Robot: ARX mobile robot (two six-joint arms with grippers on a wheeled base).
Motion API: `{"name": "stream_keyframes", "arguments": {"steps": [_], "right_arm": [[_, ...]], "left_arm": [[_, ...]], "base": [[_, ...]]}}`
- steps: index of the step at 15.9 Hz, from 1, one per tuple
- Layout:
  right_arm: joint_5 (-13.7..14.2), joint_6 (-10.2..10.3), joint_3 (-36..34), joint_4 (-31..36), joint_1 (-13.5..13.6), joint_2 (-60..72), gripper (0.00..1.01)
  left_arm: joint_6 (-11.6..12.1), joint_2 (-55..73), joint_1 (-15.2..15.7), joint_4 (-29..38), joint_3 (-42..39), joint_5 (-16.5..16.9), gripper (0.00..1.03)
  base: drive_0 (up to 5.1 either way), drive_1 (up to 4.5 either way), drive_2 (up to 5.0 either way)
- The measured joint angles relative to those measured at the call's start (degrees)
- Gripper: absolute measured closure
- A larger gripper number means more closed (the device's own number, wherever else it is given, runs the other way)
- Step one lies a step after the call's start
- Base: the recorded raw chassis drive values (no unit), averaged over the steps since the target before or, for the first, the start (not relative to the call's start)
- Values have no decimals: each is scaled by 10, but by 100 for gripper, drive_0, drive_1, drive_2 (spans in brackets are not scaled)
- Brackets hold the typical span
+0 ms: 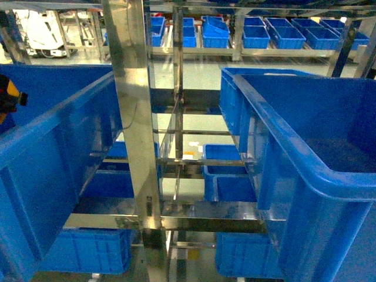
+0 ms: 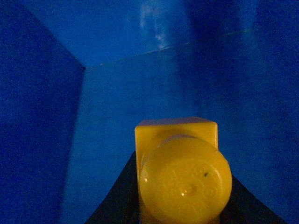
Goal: Sort and place red and yellow blocks in left bins
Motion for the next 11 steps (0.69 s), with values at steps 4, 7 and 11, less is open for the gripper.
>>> {"name": "stream_keyframes", "arguments": {"steps": [4,7,11], "right_arm": [[0,0,0,0,0,0,3],[0,0,0,0,0,0,3],[0,0,0,0,0,0,3]], "left_arm": [[70,130,37,0,76,-33,75],[65,128,36,-20,89,-1,59],[26,16,26,-44,47,52,15]], "base": [[0,0,0],[0,0,0],[0,0,0]]}}
